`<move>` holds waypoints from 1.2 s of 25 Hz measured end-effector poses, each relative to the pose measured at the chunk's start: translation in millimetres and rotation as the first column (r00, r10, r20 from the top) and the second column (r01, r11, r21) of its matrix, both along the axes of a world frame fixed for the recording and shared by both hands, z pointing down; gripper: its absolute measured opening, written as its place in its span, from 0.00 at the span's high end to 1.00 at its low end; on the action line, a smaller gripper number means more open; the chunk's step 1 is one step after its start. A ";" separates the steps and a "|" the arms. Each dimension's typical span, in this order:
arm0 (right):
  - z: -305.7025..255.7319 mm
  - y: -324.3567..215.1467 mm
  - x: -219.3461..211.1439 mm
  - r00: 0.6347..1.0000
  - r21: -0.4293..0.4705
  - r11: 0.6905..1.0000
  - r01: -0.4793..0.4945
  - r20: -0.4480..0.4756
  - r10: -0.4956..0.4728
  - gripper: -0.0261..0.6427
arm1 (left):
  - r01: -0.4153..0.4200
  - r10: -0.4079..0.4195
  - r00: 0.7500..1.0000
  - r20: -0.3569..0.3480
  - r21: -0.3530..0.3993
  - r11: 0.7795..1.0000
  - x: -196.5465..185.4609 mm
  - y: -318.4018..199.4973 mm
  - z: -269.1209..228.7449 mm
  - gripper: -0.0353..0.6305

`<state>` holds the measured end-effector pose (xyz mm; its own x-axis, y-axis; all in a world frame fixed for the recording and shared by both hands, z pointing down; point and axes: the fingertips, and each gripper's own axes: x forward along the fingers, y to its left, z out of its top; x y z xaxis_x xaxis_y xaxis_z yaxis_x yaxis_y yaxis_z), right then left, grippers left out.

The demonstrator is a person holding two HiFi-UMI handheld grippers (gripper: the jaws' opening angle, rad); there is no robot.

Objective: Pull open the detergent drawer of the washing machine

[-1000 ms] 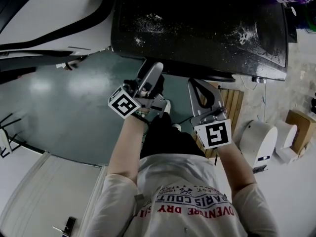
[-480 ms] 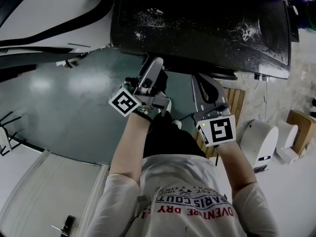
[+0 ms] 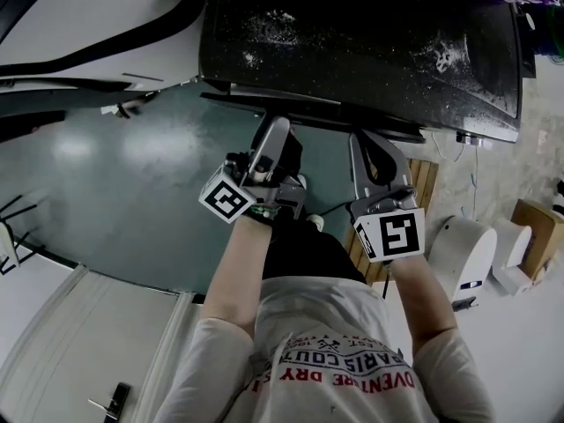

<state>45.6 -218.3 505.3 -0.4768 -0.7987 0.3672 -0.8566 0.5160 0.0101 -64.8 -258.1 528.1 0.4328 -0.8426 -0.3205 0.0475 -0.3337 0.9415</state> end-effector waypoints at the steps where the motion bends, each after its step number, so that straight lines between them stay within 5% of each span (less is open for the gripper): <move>1: 0.1 -0.3 0.4 1.000 0.003 1.000 0.001 -0.001 -0.001 0.96 | 0.008 -0.008 1.000 0.002 0.005 1.000 -0.9 2.2 -0.8 0.47; 30: -12.3 65.8 -2.1 1.000 0.037 0.999 0.027 -0.014 -0.027 0.96 | 0.009 -0.009 1.000 0.004 -0.011 1.000 -10.3 65.5 -1.1 0.47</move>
